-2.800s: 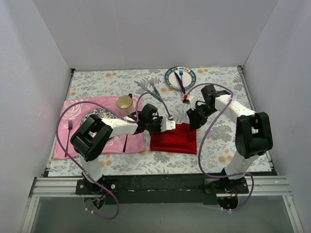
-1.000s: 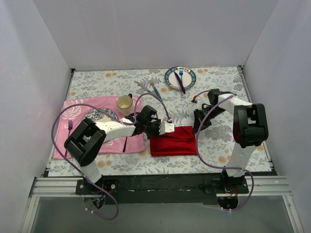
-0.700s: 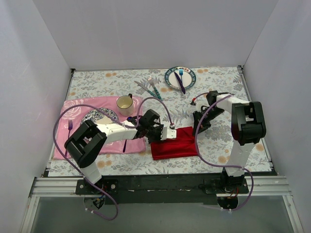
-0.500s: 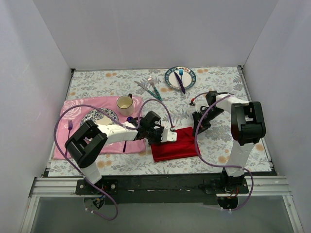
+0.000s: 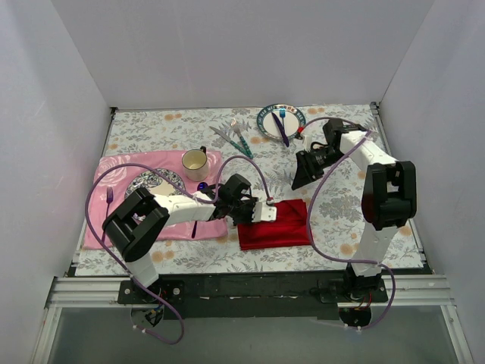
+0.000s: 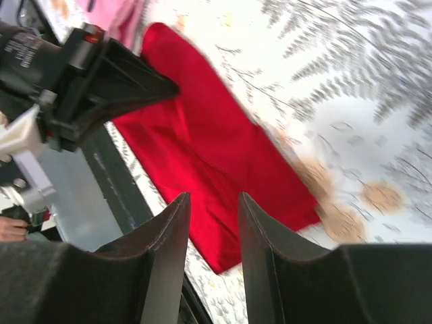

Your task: Fold the napkin into a case and place the utensils inside

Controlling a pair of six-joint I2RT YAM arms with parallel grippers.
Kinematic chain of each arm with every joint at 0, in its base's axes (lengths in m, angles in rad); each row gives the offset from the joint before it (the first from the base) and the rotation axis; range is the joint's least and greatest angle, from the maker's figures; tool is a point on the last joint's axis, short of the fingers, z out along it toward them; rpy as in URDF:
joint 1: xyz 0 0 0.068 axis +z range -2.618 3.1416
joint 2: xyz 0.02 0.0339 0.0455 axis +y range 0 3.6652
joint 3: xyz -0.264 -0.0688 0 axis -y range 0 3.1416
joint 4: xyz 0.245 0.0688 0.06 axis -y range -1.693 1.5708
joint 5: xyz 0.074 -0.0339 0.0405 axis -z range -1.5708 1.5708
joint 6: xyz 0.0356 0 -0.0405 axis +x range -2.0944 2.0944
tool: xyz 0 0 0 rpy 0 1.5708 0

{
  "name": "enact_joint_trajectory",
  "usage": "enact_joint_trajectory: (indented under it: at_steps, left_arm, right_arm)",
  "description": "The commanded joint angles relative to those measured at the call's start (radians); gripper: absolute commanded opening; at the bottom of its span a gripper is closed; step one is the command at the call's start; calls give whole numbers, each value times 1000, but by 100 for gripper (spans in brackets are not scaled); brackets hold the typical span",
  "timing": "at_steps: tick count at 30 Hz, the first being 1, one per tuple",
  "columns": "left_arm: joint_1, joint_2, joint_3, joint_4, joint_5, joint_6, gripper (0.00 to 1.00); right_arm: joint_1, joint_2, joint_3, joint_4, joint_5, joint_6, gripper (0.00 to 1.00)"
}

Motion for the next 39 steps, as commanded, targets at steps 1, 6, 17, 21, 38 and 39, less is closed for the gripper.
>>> enact_joint_trajectory:
  at_steps: [1, 6, 17, 21, 38, 39]
  left_arm:
    - [-7, 36, -43, -42, -53, 3, 1]
    - [-10, 24, -59, -38, -62, -6, 1]
    - [-12, 4, -73, -10, -84, -15, 23]
    - [3, -57, -68, -6, -89, -52, 39]
    - [231, -382, -85, -213, 342, -391, 49]
    - [214, -381, -91, -213, 330, -380, 47]
  right_arm:
    - [95, -33, -12, 37, -100, 50, 41]
    - [185, -12, -35, 167, -71, 154, 41]
    - [238, 82, -188, 308, 81, 256, 33]
    - [246, 90, -222, 339, 124, 253, 32]
    - [246, 76, -259, 362, 166, 216, 31]
    - [246, 73, -265, 367, 166, 213, 31]
